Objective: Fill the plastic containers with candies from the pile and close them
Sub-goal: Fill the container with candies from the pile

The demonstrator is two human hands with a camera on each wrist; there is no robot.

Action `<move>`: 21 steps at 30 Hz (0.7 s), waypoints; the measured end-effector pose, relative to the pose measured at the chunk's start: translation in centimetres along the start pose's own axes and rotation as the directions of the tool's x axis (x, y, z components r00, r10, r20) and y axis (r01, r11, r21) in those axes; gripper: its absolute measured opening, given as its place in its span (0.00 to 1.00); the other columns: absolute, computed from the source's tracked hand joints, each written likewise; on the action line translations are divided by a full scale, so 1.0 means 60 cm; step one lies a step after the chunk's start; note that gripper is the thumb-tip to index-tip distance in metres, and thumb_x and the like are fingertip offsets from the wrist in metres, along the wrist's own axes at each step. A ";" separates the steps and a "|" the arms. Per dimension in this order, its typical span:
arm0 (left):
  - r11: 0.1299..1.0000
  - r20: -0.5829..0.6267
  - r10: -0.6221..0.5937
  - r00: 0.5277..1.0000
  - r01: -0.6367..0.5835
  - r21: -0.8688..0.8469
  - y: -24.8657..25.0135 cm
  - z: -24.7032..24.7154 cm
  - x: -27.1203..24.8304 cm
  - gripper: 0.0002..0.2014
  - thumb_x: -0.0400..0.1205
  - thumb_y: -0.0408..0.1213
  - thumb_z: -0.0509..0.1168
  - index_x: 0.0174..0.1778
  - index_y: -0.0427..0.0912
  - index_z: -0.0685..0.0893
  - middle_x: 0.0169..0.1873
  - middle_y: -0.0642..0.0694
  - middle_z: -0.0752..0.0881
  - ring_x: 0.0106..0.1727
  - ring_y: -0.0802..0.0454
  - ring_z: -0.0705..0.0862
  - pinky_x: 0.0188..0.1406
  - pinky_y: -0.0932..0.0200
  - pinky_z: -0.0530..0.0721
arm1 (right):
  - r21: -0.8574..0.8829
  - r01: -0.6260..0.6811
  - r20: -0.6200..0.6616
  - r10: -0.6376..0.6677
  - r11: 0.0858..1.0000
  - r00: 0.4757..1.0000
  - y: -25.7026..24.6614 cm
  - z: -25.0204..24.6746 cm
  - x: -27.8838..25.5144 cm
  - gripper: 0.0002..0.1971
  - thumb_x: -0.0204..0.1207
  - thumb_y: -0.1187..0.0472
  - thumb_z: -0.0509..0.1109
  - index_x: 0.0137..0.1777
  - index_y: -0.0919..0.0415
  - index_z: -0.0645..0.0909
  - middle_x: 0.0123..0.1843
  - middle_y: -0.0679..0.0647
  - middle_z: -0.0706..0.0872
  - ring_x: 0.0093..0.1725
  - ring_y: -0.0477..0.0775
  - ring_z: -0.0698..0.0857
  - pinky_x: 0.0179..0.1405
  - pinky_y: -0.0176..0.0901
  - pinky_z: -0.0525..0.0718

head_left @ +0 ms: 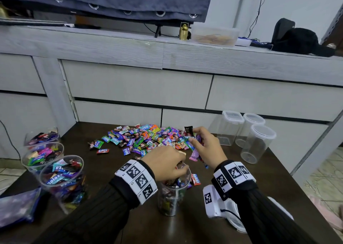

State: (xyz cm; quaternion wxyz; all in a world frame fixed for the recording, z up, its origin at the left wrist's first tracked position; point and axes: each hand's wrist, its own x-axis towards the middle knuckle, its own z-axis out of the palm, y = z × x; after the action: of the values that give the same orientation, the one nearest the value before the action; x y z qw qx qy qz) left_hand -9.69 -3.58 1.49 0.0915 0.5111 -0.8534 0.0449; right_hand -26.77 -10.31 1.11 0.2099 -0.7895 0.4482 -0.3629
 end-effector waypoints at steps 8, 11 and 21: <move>0.901 -0.130 -0.102 0.986 0.036 -0.432 0.028 0.024 0.001 0.14 0.86 0.49 0.61 0.38 0.46 0.75 0.40 0.50 0.80 0.42 0.51 0.79 0.45 0.50 0.78 | 0.013 0.007 -0.011 -0.006 1.000 1.000 -0.004 -0.007 0.004 0.13 0.80 0.56 0.68 0.62 0.58 0.77 0.48 0.47 0.84 0.46 0.47 0.83 0.45 0.37 0.77; 0.869 -0.145 -0.118 0.982 0.031 -0.495 0.032 0.036 -0.003 0.15 0.88 0.52 0.56 0.39 0.48 0.74 0.39 0.53 0.77 0.41 0.52 0.77 0.44 0.52 0.75 | 0.014 0.008 -0.016 -0.008 1.000 1.000 -0.004 -0.010 0.003 0.14 0.80 0.56 0.69 0.62 0.58 0.77 0.48 0.46 0.83 0.46 0.45 0.82 0.42 0.33 0.75; 0.659 -0.175 -0.221 0.960 0.015 -0.752 0.036 0.040 -0.018 0.24 0.83 0.68 0.46 0.45 0.56 0.80 0.29 0.49 0.88 0.34 0.56 0.87 0.45 0.44 0.84 | 0.118 -0.035 -0.021 0.038 0.992 0.999 -0.011 -0.008 0.004 0.14 0.80 0.57 0.69 0.63 0.58 0.76 0.54 0.54 0.86 0.52 0.50 0.85 0.51 0.48 0.86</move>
State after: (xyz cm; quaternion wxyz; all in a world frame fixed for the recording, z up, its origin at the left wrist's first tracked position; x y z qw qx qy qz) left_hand -11.33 -2.03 -1.06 0.4018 0.4737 -0.7431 -0.2490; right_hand -26.67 -10.17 1.95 0.2573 -0.7631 0.4429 -0.3940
